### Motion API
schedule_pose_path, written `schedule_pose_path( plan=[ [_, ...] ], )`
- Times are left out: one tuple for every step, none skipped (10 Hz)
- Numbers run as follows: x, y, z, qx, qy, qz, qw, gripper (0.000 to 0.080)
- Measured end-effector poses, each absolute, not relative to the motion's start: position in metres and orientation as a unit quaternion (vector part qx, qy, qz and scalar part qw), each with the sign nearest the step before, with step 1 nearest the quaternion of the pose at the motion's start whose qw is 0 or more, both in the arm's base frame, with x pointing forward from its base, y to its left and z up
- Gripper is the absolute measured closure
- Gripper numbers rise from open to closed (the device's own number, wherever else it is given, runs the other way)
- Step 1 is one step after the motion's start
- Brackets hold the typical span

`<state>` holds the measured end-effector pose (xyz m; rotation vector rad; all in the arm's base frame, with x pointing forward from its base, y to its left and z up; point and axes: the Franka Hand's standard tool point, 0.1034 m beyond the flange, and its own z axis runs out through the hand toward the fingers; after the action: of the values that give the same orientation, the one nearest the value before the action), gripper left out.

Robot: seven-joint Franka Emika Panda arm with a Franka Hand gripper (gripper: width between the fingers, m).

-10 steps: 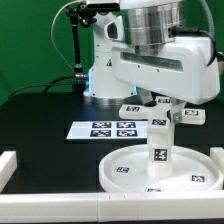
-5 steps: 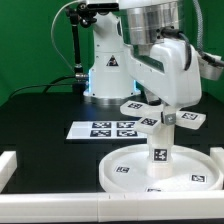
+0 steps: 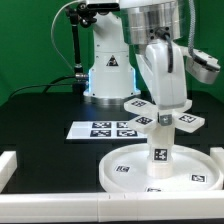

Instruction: Assemble round table

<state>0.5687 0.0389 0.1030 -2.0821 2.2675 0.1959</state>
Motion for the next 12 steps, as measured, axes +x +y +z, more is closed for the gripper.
schedule_pose_path(
  plan=[
    [0.569,0.039,0.103,-0.657,0.751,0.062,0.027,0.0351],
    [0.569,0.039,0.103,-0.654,0.753,0.061,0.027,0.0351],
    [0.569,0.039,0.103,-0.656,0.751,0.061,0.027,0.0350],
    [0.569,0.040,0.102,-0.660,0.749,0.062,0.028,0.0350],
    [0.569,0.041,0.103,-0.662,0.746,0.062,0.029,0.0185],
    [0.570,0.043,0.109,-0.674,0.736,0.064,0.031,0.0185],
    [0.571,0.045,0.120,-0.682,0.728,0.060,0.041,0.0157],
    [0.570,0.048,0.129,-0.682,0.727,0.063,0.052,0.0157],
    [0.572,0.052,0.133,-0.684,0.724,0.061,0.056,0.0151],
    [0.571,0.052,0.129,-0.688,0.721,0.062,0.054,0.0150],
    [0.570,0.052,0.128,-0.709,0.700,0.061,0.055,0.0150],
    [0.570,0.052,0.128,-0.737,0.670,0.059,0.057,0.0150]
  ],
)
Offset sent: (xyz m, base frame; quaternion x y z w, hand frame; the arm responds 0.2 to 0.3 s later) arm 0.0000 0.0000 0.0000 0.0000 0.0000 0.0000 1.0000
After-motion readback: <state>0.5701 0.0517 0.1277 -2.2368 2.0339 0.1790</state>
